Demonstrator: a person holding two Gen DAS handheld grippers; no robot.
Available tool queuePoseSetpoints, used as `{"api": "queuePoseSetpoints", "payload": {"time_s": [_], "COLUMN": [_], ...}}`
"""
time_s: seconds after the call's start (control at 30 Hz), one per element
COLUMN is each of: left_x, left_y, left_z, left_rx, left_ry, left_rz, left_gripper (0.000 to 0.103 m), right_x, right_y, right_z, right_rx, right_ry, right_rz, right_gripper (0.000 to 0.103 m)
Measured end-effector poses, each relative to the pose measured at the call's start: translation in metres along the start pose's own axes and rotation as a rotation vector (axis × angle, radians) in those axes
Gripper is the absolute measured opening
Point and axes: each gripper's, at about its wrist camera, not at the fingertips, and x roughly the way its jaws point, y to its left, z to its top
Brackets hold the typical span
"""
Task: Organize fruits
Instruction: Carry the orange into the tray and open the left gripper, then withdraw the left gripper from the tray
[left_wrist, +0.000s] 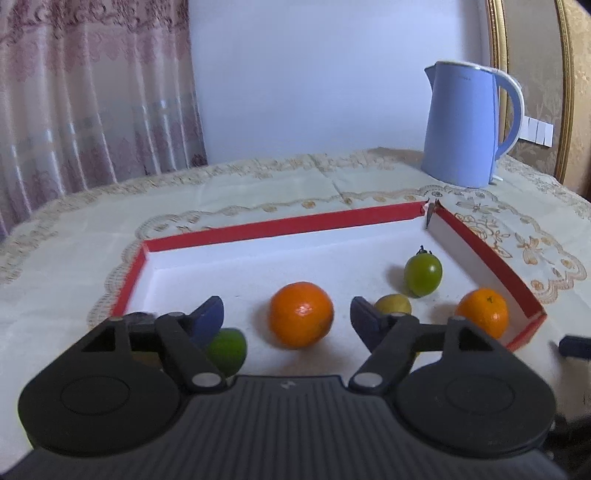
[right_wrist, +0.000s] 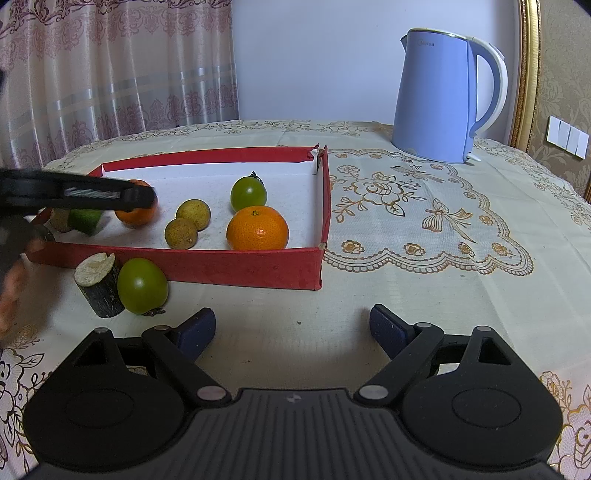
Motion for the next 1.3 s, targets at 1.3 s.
{"api": "queuePoseSetpoints", "payload": {"time_s": [1.3], "left_x": [-0.044], "left_y": [0.048], "left_z": [-0.067], "left_rx": [-0.124], "left_ry": [0.133], "left_rz": [0.064], "left_gripper": [0.103], "right_x": [0.000], "right_y": [0.004], "right_z": [-0.001], "right_rx": [-0.013], "right_ry": [0.000], "right_rz": [0.013], "right_gripper": [0.096]}}
